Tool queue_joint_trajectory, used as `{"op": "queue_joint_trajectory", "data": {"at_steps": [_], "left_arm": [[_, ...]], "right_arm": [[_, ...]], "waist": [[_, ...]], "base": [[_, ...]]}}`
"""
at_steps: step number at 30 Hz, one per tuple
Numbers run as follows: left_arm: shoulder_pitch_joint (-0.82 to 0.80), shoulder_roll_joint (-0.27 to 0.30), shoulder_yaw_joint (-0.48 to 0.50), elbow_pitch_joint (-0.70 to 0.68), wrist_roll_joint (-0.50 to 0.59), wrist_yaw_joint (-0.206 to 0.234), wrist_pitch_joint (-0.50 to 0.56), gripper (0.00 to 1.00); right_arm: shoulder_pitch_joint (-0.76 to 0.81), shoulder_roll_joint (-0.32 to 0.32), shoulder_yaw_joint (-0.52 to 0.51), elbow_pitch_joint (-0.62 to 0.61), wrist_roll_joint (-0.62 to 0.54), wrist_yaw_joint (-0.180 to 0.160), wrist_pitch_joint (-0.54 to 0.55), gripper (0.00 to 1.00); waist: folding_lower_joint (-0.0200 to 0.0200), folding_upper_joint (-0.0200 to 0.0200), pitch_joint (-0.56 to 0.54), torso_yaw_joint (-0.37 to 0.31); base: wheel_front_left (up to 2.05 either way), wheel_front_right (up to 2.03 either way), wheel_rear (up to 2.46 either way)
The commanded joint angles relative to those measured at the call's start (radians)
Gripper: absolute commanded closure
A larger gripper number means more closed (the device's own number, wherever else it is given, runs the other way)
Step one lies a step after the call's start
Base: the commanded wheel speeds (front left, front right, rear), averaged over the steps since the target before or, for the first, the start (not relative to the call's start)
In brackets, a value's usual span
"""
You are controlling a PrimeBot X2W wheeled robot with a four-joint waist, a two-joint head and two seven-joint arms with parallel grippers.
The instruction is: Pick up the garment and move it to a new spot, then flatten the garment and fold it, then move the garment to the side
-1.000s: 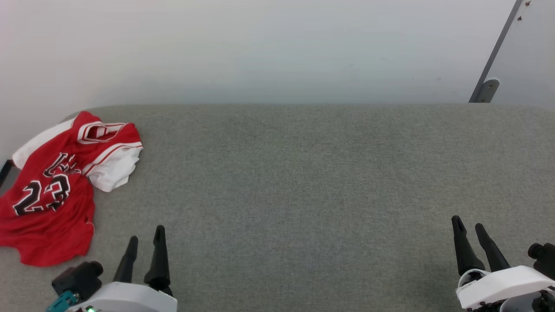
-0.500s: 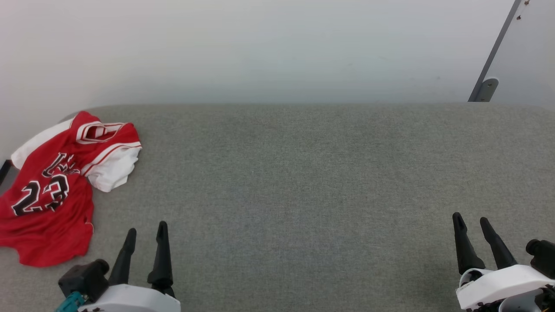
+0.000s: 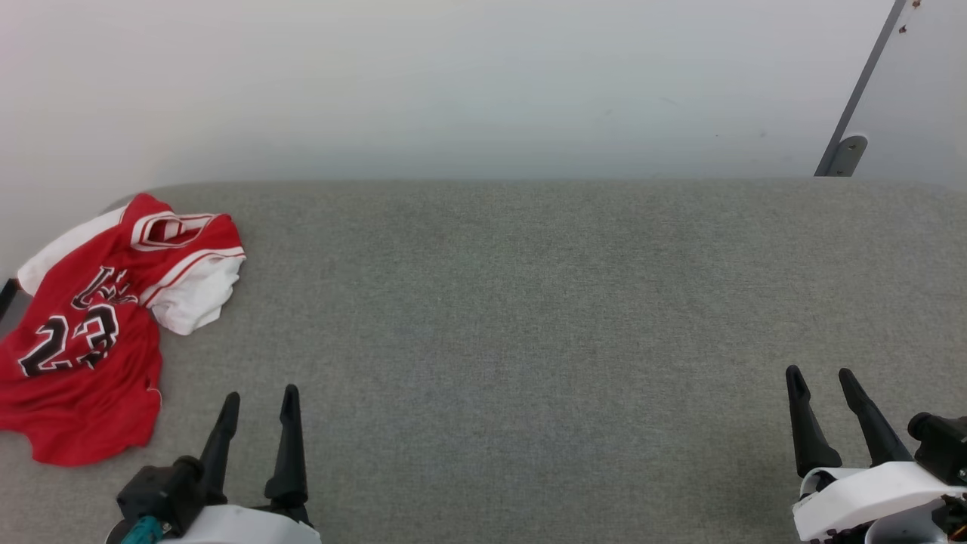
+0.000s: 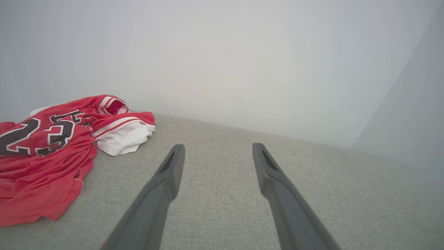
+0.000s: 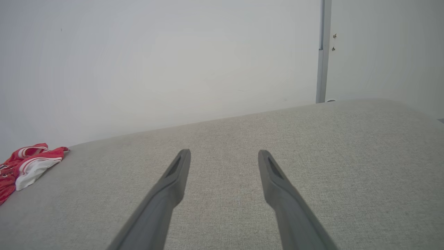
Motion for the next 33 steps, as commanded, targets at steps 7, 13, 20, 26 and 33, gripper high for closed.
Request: {"op": "queue_joint_trajectory", "data": {"at_steps": [7, 13, 20, 26, 33], "left_arm": [[0.007, -0.003, 0.0, -0.016, 0.068, -0.012, -0.019, 0.0], [0.014, -0.005, 0.003, -0.022, 0.112, -0.018, -0.03, 0.0], [0.018, -0.007, 0.0, -0.029, 0.164, -0.025, -0.043, 0.0], [0.024, -0.009, -0.001, -0.033, 0.205, -0.028, -0.055, 0.0], [0.026, -0.012, 0.001, -0.035, 0.22, -0.035, -0.056, 0.0]], "right_arm": [[0.002, -0.01, 0.006, -0.015, -0.065, -0.001, -0.017, 0.0], [0.003, -0.014, 0.011, -0.02, -0.104, -0.001, -0.028, 0.0], [0.006, -0.018, 0.014, -0.024, -0.151, -0.001, -0.041, 0.0], [0.01, -0.017, 0.013, -0.029, -0.194, -0.001, -0.05, 0.0], [0.015, -0.015, 0.011, -0.034, -0.207, -0.001, -0.053, 0.0]], "waist": [[0.0, -0.0001, -0.001, 0.0], [0.0, -0.0001, -0.002, 0.0], [0.0, -0.0001, -0.001, -0.001], [0.0, -0.0001, -0.001, -0.001], [0.0, -0.0001, 0.0, -0.002]], "base": [[0.0, 0.0, 0.0], [0.0, 0.0, 0.0], [0.0, 0.0, 0.0], [0.0, 0.0, 0.0], [0.0, 0.0, 0.0]]}}
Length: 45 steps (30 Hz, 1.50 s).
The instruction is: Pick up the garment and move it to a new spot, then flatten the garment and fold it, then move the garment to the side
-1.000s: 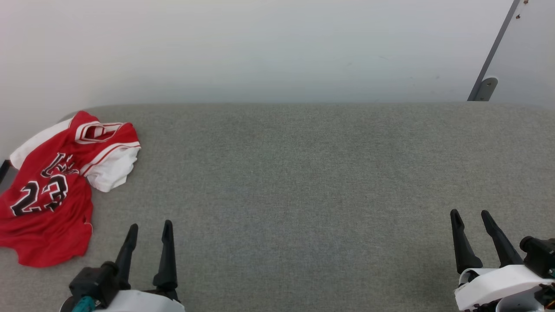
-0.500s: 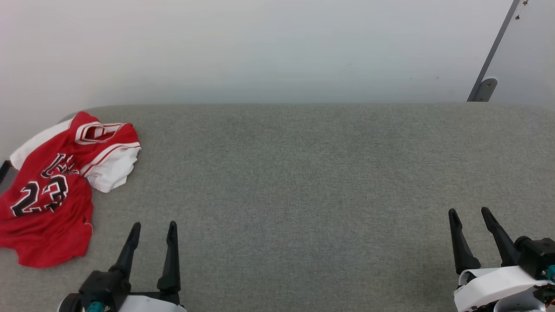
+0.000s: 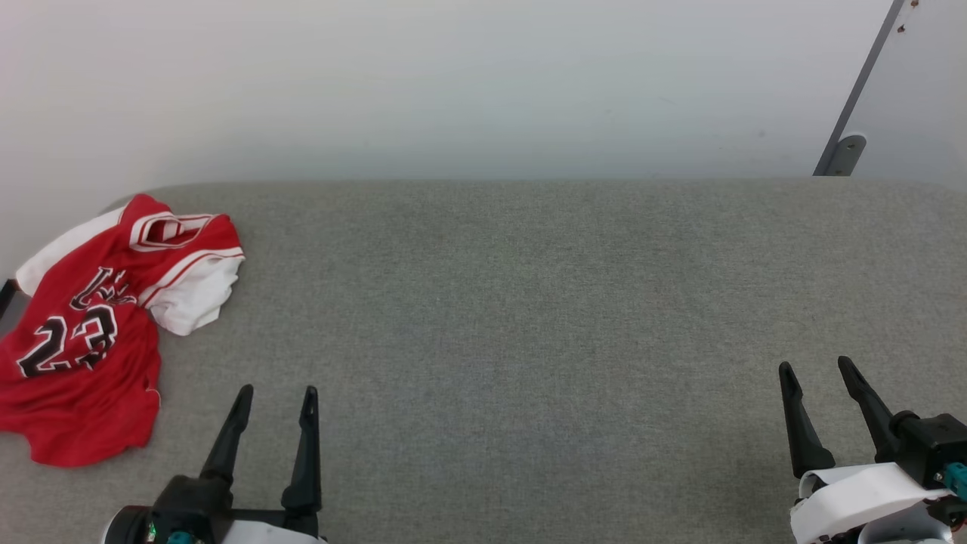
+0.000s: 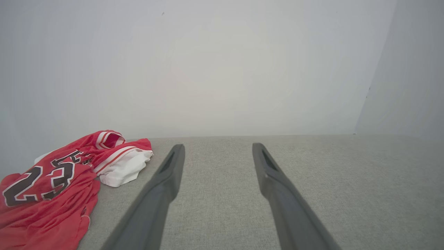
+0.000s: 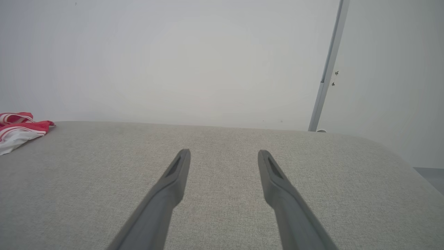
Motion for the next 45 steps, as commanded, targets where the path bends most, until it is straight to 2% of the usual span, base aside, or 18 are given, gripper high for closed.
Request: {"op": "queue_joint_trajectory", "data": {"at_steps": [1, 13, 18, 34, 45], "left_arm": [[0.007, 0.0, 0.001, -0.004, 0.007, -0.004, 0.0, 0.0], [-0.001, -0.012, 0.014, 0.008, 0.0, -0.002, 0.0, 0.0], [-0.004, -0.007, 0.032, 0.017, 0.004, 0.015, 0.0, 0.0], [0.004, 0.022, 0.078, 0.024, -0.033, 0.047, 0.053, 0.0], [0.04, 0.019, 0.109, -0.025, -0.065, 0.068, 0.057, 0.0]], "right_arm": [[0.012, -0.002, -0.002, -0.003, -0.002, -0.001, -0.007, 0.0], [0.016, -0.004, 0.011, -0.006, 0.005, -0.001, -0.008, 0.0], [0.021, -0.006, 0.021, -0.001, 0.016, -0.001, -0.005, 0.0], [-0.001, -0.002, 0.153, 0.051, 0.048, -0.001, -0.008, 0.0], [-0.059, -0.009, 0.219, 0.088, 0.071, -0.001, -0.019, 0.0]], "waist": [[0.0, -0.0001, 0.0, 0.0], [0.0, -0.0001, -0.005, 0.026], [0.0, -0.0001, -0.025, 0.1], [0.0, -0.0001, -0.101, 0.421], [0.0, -0.0001, -0.082, 0.474]], "base": [[0.0, 0.0, 0.0], [0.0, 0.0, 0.0], [0.0, 0.0, 0.0], [0.0, 0.0, 0.0], [0.0, 0.0, 0.0]]}}
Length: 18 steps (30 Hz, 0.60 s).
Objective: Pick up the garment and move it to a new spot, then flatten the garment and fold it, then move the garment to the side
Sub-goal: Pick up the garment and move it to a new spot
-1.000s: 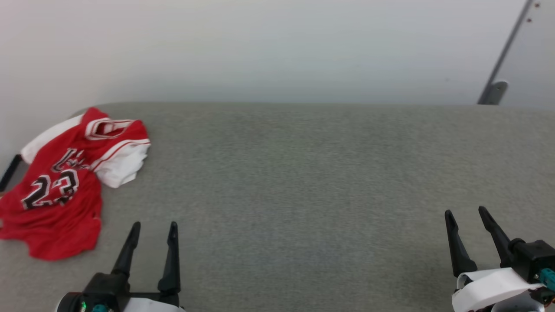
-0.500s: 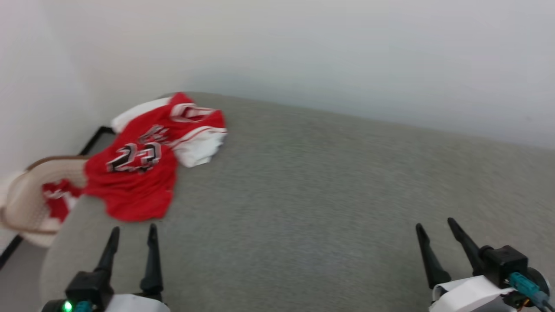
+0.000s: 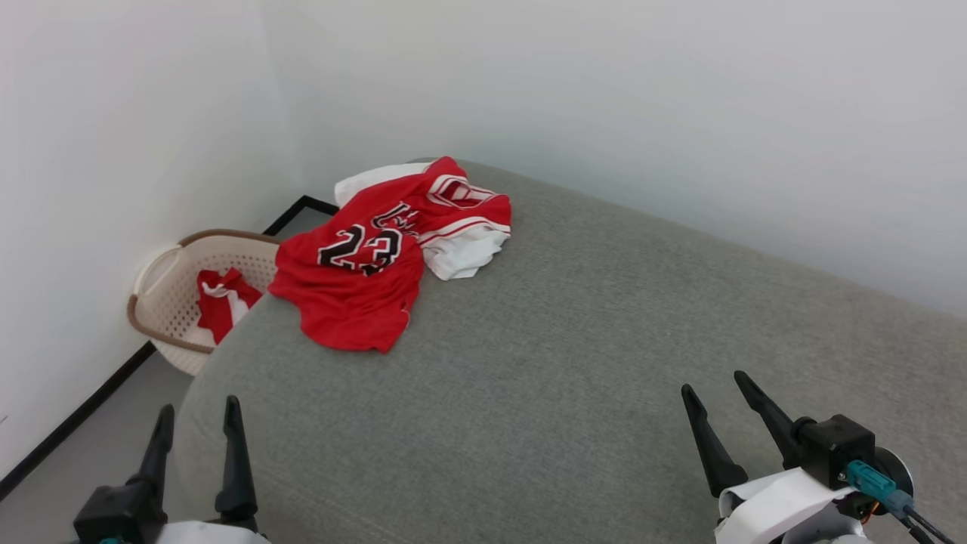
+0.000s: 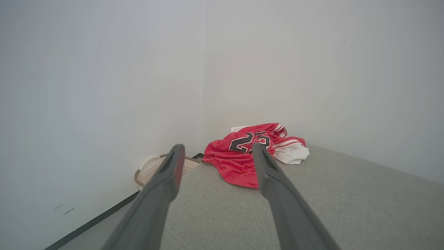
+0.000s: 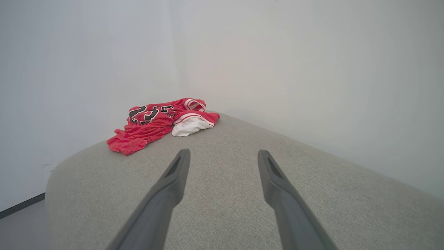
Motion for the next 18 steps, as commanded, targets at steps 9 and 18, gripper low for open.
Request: {"op": "queue_joint_trajectory", "data": {"at_steps": [9, 18], "left_arm": [[-0.017, 0.008, -0.003, -0.01, -0.032, -0.013, 0.026, 0.0], [-0.194, 0.08, -0.019, 0.031, -0.101, -0.102, 0.151, 0.0]], "right_arm": [[-0.013, -0.014, 0.001, 0.029, 0.02, -0.001, -0.021, 0.0], [-0.002, -0.037, -0.042, -0.02, -0.001, -0.001, 0.008, 0.0]], "waist": [[0.0, 0.0, 0.004, 0.013], [0.0, 0.0, 0.07, -0.039]], "base": [[0.0, 0.0, 0.0], [0.0, 0.0, 0.0]]}}
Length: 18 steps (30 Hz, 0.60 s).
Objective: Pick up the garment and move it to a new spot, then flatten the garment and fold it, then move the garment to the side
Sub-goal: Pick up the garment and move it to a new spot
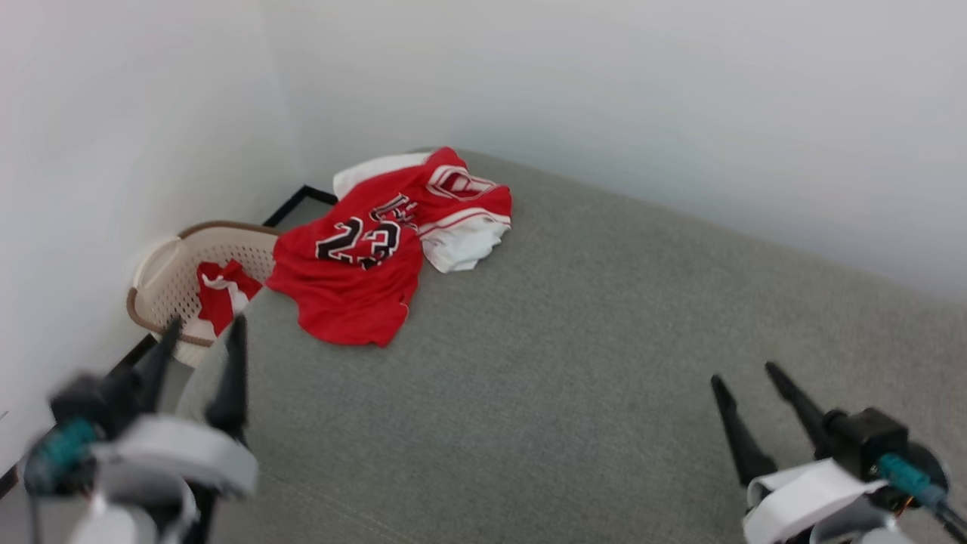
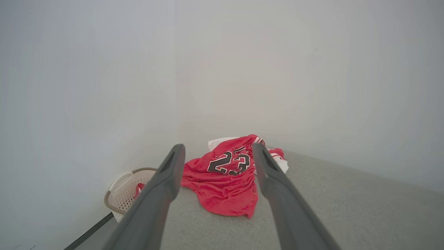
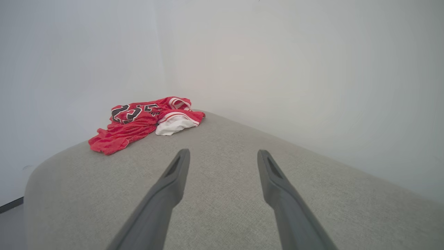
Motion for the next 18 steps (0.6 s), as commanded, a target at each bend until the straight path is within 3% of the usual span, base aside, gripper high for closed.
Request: {"op": "queue_joint_trajectory", "data": {"at_steps": [1, 9, 18], "left_arm": [[-0.038, 0.013, 0.007, 0.01, -0.012, -0.01, 0.009, 0.0], [-0.291, 0.116, 0.044, 0.182, -0.113, -0.06, 0.083, 0.0], [-0.547, 0.236, 0.024, 0.391, -0.23, -0.082, 0.172, 0.0]], "right_arm": [[-0.019, -0.011, -0.005, -0.011, -0.006, -0.001, 0.007, 0.0], [-0.085, -0.058, -0.027, -0.101, -0.031, -0.001, 0.059, 0.0], [-0.137, -0.079, -0.054, -0.181, -0.052, -0.001, 0.085, 0.0]], "waist": [[0.0, -0.0001, 0.069, -0.056], [0.0, -0.0001, 0.243, -0.173], [0.0, -0.0001, 0.422, -0.284]], "base": [[0.0, 0.0, 0.0], [0.0, 0.0, 0.0], [0.0, 0.0, 0.0]]}}
